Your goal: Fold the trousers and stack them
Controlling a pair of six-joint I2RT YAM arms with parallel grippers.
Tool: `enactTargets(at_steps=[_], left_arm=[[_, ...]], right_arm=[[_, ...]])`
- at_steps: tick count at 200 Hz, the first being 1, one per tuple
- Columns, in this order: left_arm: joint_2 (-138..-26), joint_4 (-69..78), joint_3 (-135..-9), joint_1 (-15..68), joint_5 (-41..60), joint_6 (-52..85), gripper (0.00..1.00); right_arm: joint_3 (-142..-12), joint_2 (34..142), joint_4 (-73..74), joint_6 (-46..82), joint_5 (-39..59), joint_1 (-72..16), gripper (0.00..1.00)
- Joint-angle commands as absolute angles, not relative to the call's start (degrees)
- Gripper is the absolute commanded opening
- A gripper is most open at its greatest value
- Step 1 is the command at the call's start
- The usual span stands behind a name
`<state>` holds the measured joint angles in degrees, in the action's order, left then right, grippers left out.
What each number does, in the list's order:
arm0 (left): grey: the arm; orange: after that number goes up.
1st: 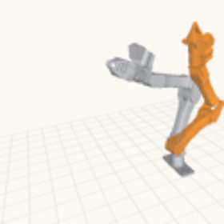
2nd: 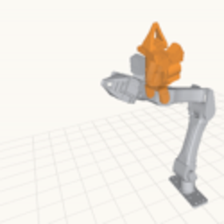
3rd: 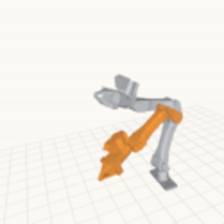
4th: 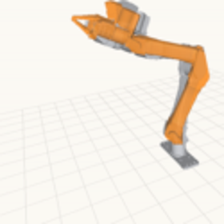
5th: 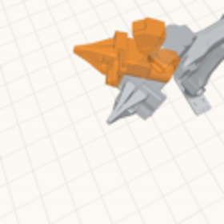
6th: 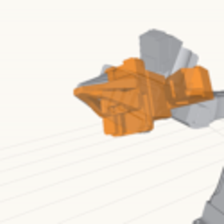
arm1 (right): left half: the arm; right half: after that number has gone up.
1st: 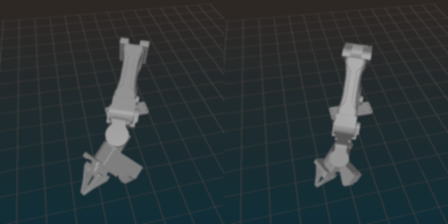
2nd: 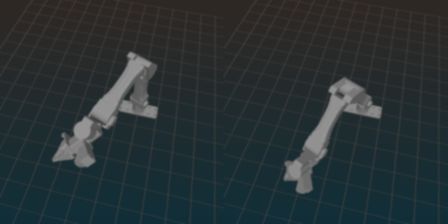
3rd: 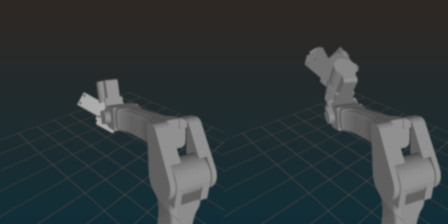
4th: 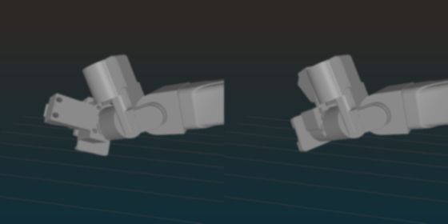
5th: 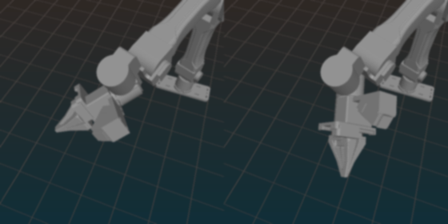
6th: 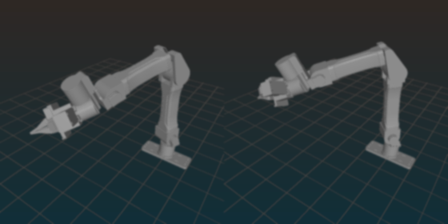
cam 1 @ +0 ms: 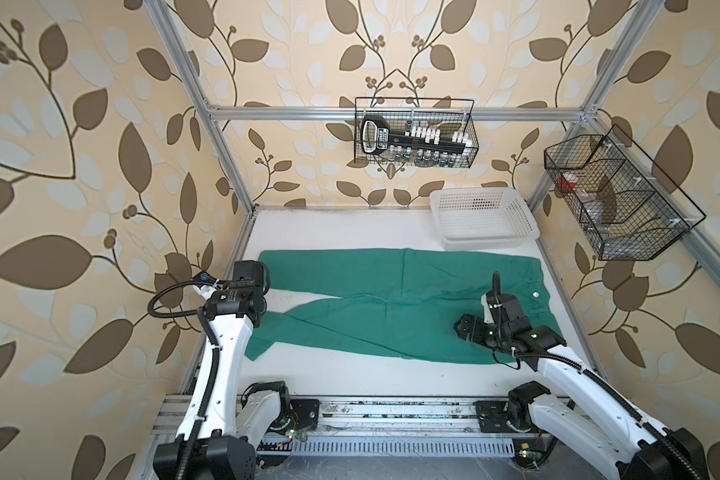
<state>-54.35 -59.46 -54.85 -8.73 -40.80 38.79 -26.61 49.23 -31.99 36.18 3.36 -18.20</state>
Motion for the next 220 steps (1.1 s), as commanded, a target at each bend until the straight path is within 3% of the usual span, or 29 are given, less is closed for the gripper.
enactTargets(at_steps=[1,32,53,97,127,168,220], left_arm=[[-54.49,-59.16,-57.65,-9.12,-38.42,38.73,0.58],[-58.67,-53.85,-56.25,-9.03,-12.79,33.91,0.66],[-62.73,-52.60,-54.52,-8.55,-3.68,35.66,0.66],[-66.82,-42.15,-47.02,-4.72,1.11,42.37,0.67],[-75.53,-39.92,-50.55,5.34,-2.84,44.58,0.67],[-85.93,-37.47,-54.81,12.19,-4.96,46.21,0.67],[-87.85,-35.65,-52.18,15.02,-3.96,47.82,0.67]], right_arm=[[-25.57,48.87,-33.31,36.62,2.37,-17.89,0.94],[-24.96,50.50,-29.42,36.71,5.83,-17.41,0.92],[-25.28,52.13,-26.87,37.55,7.90,-18.57,0.90],[-25.22,55.94,-22.68,38.38,8.09,-20.60,0.84],[-26.31,60.56,-17.89,38.31,8.23,-21.79,0.81],[-25.56,65.49,-16.47,39.14,6.72,-22.56,0.79],[-20.42,60.40,-24.21,46.13,0.28,-26.00,0.77]])
